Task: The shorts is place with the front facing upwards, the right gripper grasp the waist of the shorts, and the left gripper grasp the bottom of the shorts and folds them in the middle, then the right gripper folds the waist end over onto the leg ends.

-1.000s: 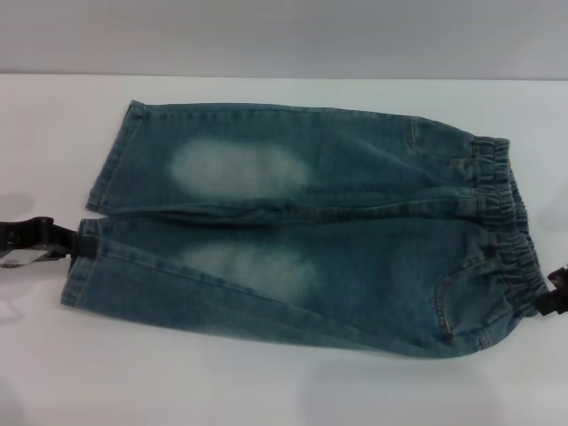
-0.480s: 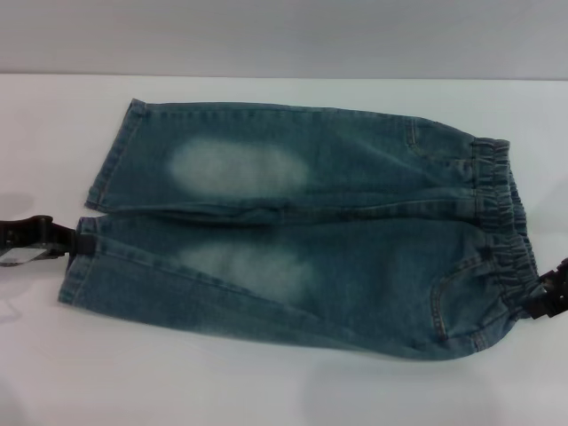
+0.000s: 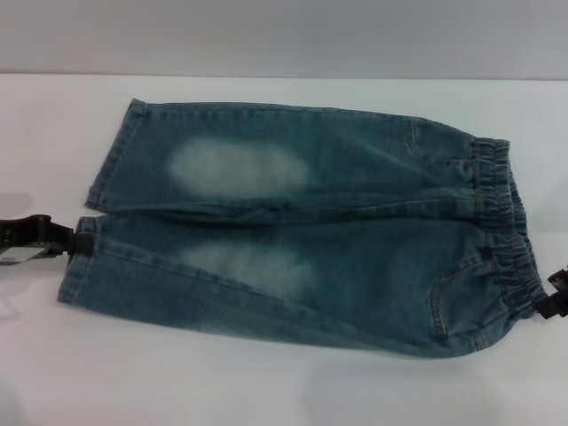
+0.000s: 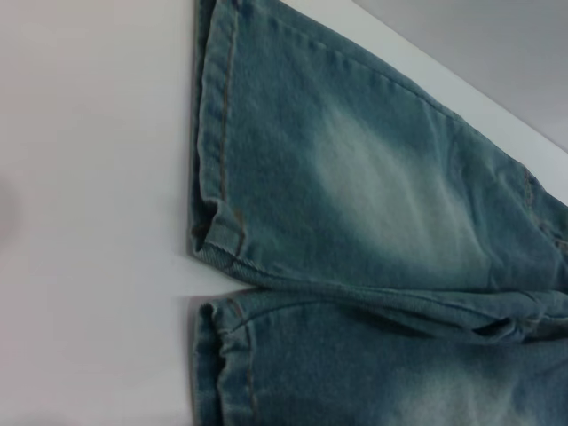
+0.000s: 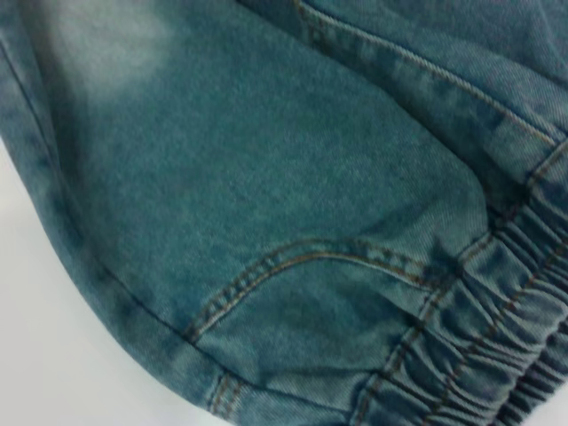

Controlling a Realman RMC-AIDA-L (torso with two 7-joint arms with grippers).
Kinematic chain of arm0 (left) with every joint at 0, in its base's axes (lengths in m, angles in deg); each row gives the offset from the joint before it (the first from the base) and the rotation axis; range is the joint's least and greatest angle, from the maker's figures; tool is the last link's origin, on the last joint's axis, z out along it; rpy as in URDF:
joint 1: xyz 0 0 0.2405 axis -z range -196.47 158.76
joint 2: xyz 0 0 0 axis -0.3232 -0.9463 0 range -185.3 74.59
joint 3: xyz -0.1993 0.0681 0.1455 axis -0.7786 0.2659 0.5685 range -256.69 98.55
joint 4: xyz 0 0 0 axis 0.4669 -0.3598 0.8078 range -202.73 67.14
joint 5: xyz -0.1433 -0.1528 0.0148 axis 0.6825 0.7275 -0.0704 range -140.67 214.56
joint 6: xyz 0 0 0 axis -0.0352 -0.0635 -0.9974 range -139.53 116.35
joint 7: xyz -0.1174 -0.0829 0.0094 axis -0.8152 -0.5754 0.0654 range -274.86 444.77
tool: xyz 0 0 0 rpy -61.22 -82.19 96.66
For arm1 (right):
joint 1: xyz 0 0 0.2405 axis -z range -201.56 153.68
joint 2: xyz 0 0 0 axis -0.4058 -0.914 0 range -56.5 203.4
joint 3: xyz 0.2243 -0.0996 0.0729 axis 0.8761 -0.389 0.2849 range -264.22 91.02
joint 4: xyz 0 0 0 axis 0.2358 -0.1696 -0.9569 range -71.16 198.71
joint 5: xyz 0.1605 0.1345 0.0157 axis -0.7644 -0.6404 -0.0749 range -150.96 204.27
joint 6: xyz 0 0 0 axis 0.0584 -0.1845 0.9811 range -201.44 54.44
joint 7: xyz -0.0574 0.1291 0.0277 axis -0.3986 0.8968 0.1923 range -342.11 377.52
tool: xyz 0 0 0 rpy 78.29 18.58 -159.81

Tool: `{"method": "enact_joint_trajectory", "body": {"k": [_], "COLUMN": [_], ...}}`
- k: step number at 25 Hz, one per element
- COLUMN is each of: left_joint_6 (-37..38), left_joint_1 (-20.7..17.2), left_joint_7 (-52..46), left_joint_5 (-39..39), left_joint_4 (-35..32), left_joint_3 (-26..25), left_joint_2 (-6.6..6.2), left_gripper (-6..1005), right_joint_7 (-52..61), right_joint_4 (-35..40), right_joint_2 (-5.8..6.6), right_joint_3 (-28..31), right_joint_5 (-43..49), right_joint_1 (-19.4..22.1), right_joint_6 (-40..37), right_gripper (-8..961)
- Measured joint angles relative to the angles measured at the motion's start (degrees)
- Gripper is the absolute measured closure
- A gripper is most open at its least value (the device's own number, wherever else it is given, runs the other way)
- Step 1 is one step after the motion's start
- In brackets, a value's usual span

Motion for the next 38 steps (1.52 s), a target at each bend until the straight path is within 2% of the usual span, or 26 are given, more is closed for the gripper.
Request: {"method": "enact_joint_trajectory", "body": {"k": [17, 38], "left_joint_6": [-0.54, -1.31], "left_joint_1": [0.0, 0.0], "left_joint_7": [0.23, 0.53], "left_joint_5": [0.0, 0.0], "left_joint_4": [0.0, 0.05], "left_joint_3": [0.0, 0.0], "left_joint_2": [-0.19, 0.28], "left_gripper": [915, 900], "right_joint_7": [0.09, 0.03], "right_joint_4": [-0.57, -0.56], "right_joint_2": [-0.59, -1.32], "right_joint_3": [-2.76, -2.68], "right_joint_5": [1.29, 0.91], "right_joint_1": [-0.3, -0.55], "right_joint_6": [0.01, 0.61], "right_gripper": [404, 402]}}
